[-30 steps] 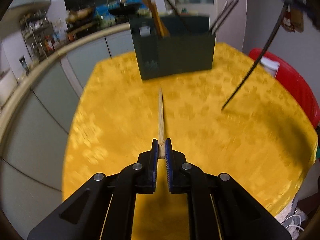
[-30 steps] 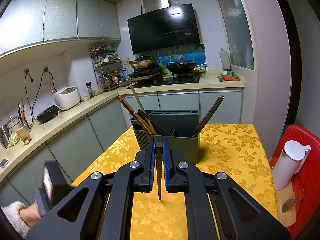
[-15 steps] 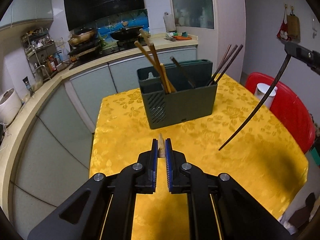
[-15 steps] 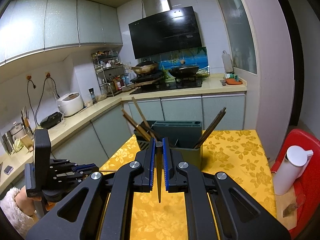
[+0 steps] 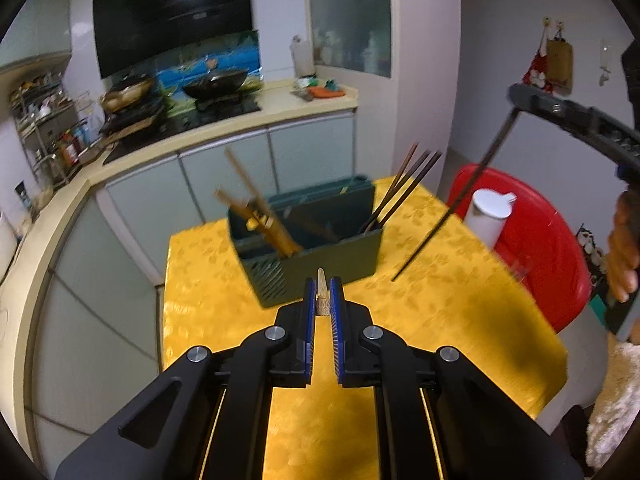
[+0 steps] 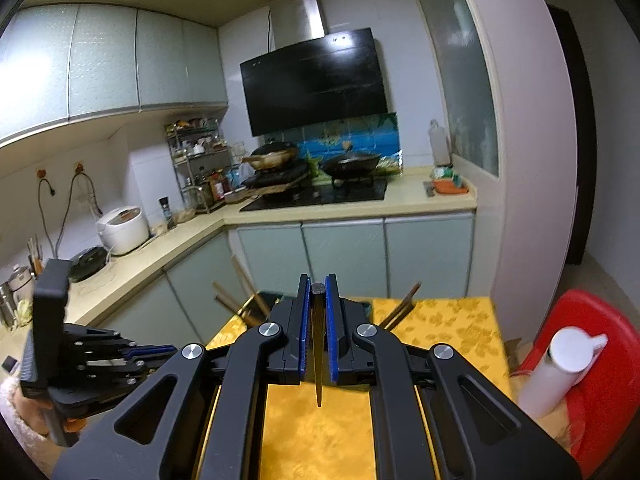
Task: Organize utensils
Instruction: 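Lower both chopsticks into the green holder with both tools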
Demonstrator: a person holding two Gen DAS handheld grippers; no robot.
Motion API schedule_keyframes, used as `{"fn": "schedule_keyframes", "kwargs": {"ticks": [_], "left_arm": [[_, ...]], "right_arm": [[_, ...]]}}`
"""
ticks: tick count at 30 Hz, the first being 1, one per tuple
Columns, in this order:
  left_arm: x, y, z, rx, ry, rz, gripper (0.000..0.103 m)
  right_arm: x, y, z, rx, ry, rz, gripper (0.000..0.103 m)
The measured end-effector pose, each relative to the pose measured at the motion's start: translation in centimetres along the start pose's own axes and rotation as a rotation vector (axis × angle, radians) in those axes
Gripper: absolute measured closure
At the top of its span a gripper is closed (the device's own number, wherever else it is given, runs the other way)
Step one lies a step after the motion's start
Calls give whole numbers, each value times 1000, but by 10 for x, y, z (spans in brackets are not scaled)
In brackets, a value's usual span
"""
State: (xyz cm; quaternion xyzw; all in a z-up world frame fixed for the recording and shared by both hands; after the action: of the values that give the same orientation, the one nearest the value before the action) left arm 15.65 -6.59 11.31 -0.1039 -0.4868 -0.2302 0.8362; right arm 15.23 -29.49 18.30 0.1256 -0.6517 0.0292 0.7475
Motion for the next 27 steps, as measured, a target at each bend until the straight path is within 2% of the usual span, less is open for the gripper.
{"fn": "schedule_keyframes", "kwargs": {"ticks": [6, 12, 27], "left_arm": [[46, -15, 4, -26, -45, 0, 96], [76, -22, -11, 4, -45, -11, 96], [61, -10, -79, 75, 116, -1, 96]], "right_arm": [[25, -7, -13, -44, -40, 27, 95], [35, -16, -30, -58, -61, 10, 95], [8, -23, -98, -115, 24, 24, 95]]}}
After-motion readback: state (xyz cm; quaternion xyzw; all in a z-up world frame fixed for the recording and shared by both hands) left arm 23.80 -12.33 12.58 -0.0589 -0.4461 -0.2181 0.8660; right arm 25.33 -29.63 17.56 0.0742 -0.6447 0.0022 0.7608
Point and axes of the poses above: each gripper's, at about its wrist camera, not at the fingertips, and z roughly against the way its jaws point, y to its left, x to its top, the point moved 4 cm from there along -z, roughly the way its jaws point, and after that the axes turned 12 degrees about -y, right-handed, at the moved point
